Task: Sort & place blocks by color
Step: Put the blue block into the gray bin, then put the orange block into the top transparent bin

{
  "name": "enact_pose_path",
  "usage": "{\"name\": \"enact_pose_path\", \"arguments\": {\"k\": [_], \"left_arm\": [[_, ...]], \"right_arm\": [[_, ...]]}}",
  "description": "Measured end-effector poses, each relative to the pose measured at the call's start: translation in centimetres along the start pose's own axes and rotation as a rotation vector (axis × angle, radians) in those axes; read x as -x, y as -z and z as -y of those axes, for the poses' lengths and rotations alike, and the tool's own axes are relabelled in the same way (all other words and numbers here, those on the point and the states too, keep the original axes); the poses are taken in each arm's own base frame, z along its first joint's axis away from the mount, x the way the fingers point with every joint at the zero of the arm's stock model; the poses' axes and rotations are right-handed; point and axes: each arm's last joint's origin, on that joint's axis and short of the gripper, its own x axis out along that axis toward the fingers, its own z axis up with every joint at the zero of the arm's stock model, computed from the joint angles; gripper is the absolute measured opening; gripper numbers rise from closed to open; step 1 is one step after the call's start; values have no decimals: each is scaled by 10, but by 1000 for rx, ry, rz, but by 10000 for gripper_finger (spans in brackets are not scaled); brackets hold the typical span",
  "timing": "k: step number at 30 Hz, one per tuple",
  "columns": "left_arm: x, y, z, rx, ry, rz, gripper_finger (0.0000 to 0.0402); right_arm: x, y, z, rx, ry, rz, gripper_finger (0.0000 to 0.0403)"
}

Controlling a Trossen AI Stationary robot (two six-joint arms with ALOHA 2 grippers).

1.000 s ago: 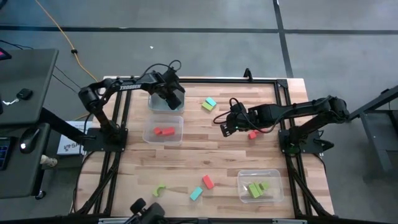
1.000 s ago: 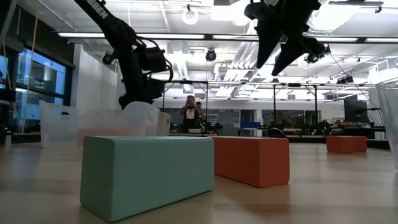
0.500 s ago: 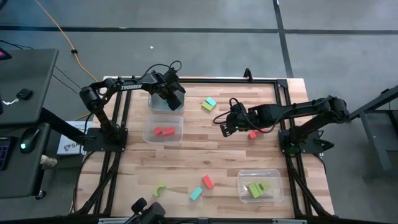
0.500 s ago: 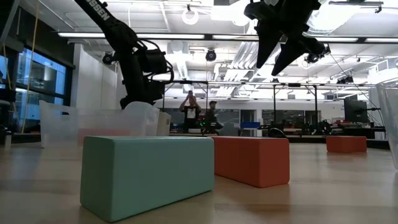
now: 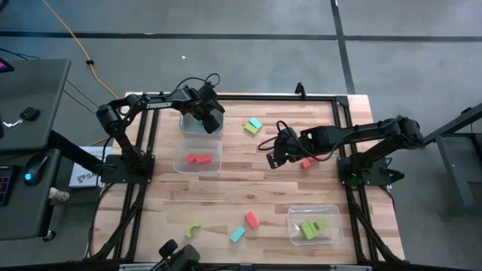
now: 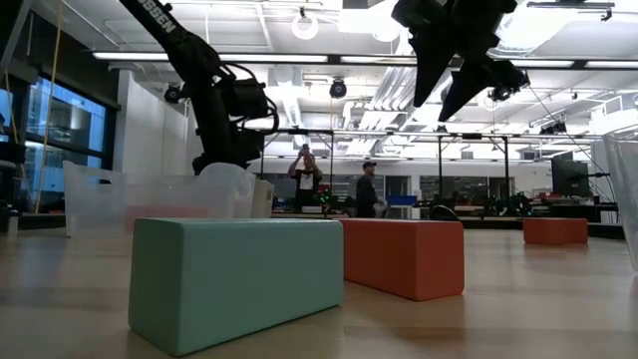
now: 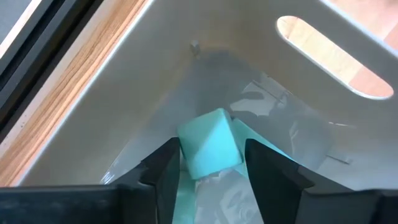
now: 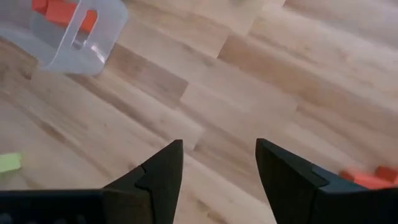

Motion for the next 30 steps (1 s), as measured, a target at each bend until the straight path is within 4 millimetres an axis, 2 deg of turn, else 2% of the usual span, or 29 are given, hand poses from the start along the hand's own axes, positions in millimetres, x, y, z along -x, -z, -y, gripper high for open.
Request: {"name": "enact_pose_path", "arguments": {"k": [9,19,30], "left_arm": [[7,-5,0,-1,0,-4,161],[41,-32,-3,-19,-3,11,161],[74,-56,5,-65,100,81,160]], "right_arm": [[3,15,0,-46,26,-94,193],[7,34,1,-30,86,-136,197],[13,50,13,-77,242,-181,236]]}}
